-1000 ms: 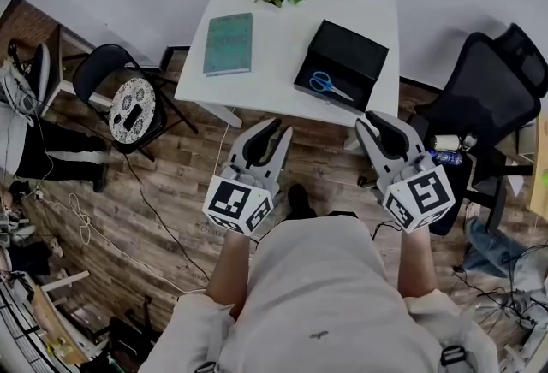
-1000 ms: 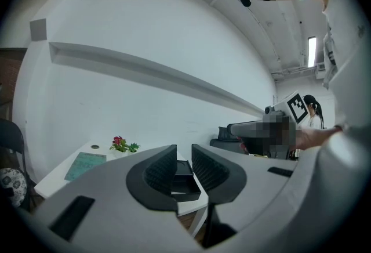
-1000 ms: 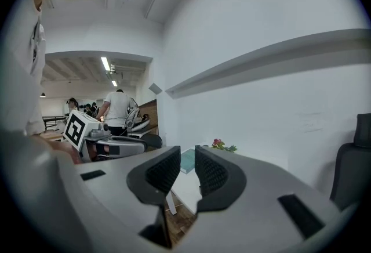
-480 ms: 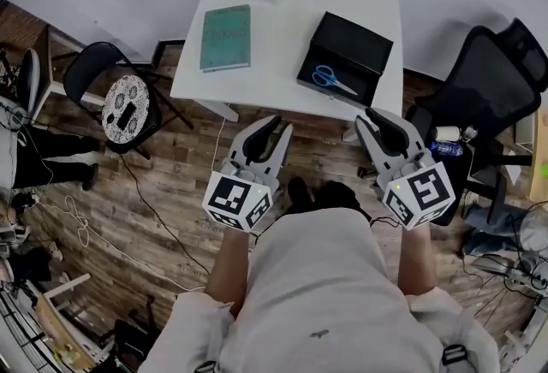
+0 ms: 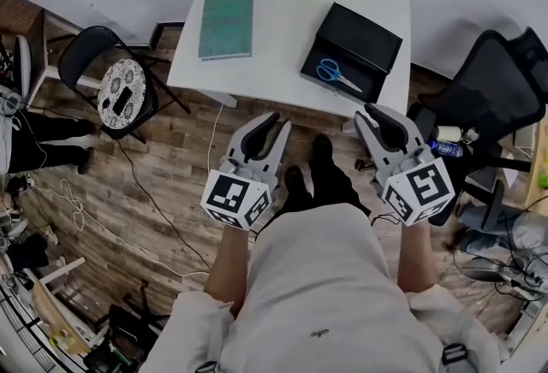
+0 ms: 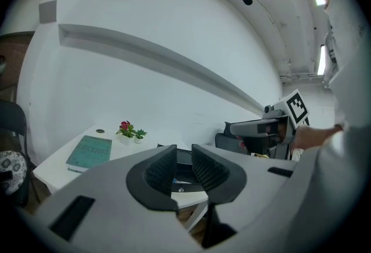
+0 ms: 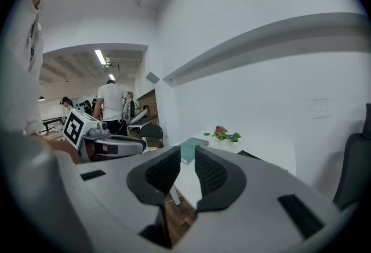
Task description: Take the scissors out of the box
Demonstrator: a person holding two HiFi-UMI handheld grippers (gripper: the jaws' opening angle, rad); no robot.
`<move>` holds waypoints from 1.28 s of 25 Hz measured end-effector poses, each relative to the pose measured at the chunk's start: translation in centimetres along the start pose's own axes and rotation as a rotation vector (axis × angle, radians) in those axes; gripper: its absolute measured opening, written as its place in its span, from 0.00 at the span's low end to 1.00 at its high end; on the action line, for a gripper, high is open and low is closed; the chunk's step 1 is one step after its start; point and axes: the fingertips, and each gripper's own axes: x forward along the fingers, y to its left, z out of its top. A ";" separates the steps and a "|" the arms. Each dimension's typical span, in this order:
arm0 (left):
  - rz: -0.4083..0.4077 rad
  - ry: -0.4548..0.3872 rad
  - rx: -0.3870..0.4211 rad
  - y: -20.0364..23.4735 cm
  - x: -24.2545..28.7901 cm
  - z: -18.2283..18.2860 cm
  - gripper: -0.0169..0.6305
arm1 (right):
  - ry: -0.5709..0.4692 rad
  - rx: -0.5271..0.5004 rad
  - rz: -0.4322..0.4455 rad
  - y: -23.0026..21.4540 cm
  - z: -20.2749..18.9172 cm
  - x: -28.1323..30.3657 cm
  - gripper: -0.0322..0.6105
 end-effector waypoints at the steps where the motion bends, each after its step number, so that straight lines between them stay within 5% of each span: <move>1: 0.009 -0.003 -0.003 0.3 0.1 0.2 0.15 | 0.003 -0.003 0.008 -0.2 0.1 0.4 0.18; 16: 0.099 0.017 -0.002 3.2 5.4 1.7 0.15 | 0.103 -0.054 0.080 -6.4 -0.7 7.5 0.18; 32: 0.230 0.059 -0.016 5.4 8.8 1.6 0.15 | 0.277 -0.169 0.230 -9.7 -6.7 14.7 0.18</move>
